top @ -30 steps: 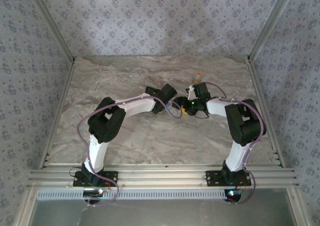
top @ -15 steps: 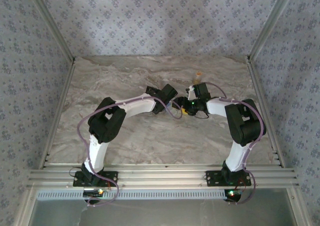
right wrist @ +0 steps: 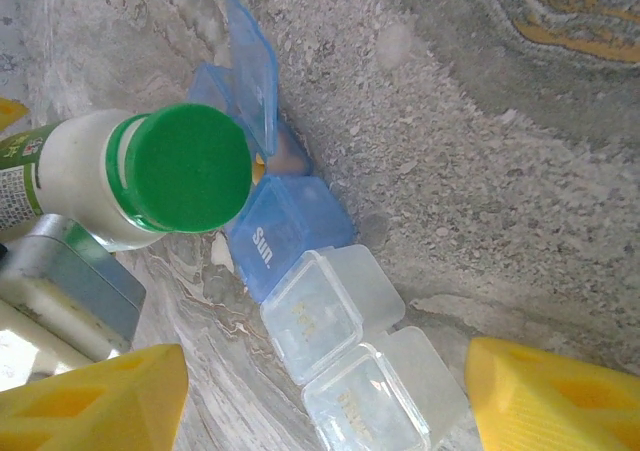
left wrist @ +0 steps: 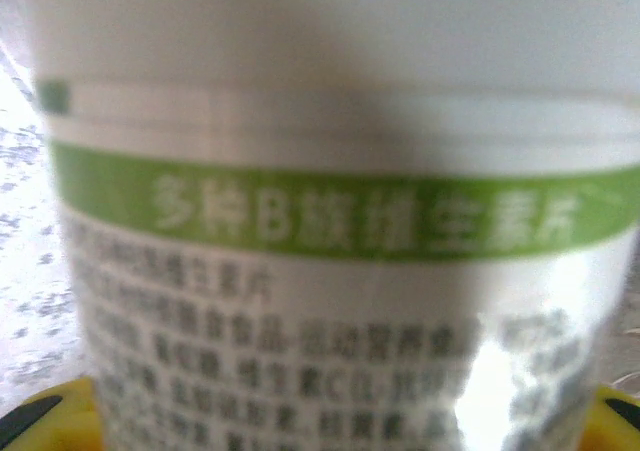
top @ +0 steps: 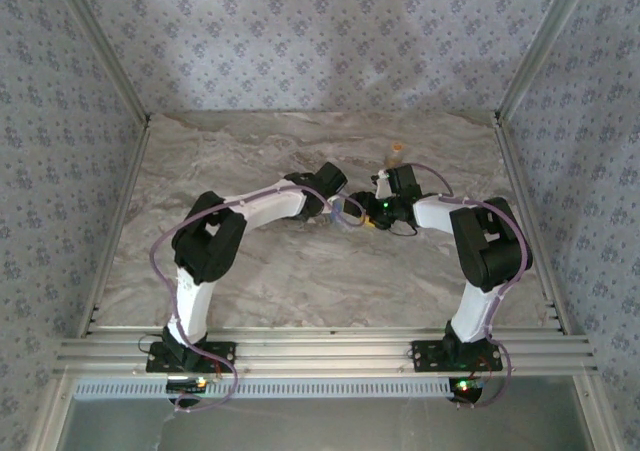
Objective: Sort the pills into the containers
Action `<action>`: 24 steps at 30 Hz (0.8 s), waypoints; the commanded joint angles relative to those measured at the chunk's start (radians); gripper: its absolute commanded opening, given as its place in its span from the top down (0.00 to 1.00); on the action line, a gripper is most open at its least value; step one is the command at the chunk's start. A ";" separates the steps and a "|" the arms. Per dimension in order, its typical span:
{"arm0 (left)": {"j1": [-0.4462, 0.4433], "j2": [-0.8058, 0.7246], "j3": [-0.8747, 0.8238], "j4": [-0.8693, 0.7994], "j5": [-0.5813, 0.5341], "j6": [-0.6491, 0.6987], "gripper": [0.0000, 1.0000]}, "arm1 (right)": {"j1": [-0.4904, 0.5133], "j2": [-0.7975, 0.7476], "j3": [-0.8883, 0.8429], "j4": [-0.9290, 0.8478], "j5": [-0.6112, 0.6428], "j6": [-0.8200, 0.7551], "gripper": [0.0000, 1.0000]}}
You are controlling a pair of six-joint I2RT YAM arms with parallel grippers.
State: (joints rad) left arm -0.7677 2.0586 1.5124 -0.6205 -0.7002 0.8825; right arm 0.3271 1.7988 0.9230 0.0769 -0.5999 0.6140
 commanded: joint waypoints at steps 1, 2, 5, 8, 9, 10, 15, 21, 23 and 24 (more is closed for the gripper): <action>0.018 -0.049 0.022 -0.050 0.096 -0.103 1.00 | -0.005 -0.013 0.005 0.004 -0.019 0.007 0.25; 0.023 -0.051 0.020 -0.048 0.112 -0.115 1.00 | -0.005 -0.013 0.005 0.004 -0.018 0.007 0.25; 0.034 -0.065 0.002 -0.028 0.161 -0.152 1.00 | -0.006 -0.009 0.007 0.006 -0.018 0.007 0.25; 0.043 -0.085 -0.019 -0.008 0.208 -0.187 1.00 | -0.006 -0.010 0.007 0.003 -0.018 0.006 0.25; 0.045 -0.092 -0.026 0.000 0.223 -0.199 1.00 | -0.007 -0.010 0.007 0.002 -0.017 0.004 0.25; 0.047 -0.103 -0.035 0.012 0.240 -0.213 1.00 | -0.007 -0.012 0.005 0.002 -0.016 0.004 0.25; 0.064 -0.159 -0.093 0.072 0.337 -0.287 1.00 | -0.006 -0.015 0.004 0.006 -0.015 0.003 0.25; 0.093 -0.291 -0.255 0.261 0.515 -0.392 1.00 | -0.002 -0.100 -0.007 -0.015 0.016 -0.012 0.27; 0.121 -0.353 -0.312 0.348 0.622 -0.455 1.00 | -0.001 -0.162 0.001 -0.057 0.047 -0.033 0.28; 0.131 -0.382 -0.338 0.388 0.675 -0.481 1.00 | -0.001 -0.190 0.011 -0.080 0.064 -0.050 0.29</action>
State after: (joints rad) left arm -0.6682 1.7679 1.2186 -0.3965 -0.2123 0.5121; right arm 0.3271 1.7035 0.9150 0.0505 -0.5774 0.6052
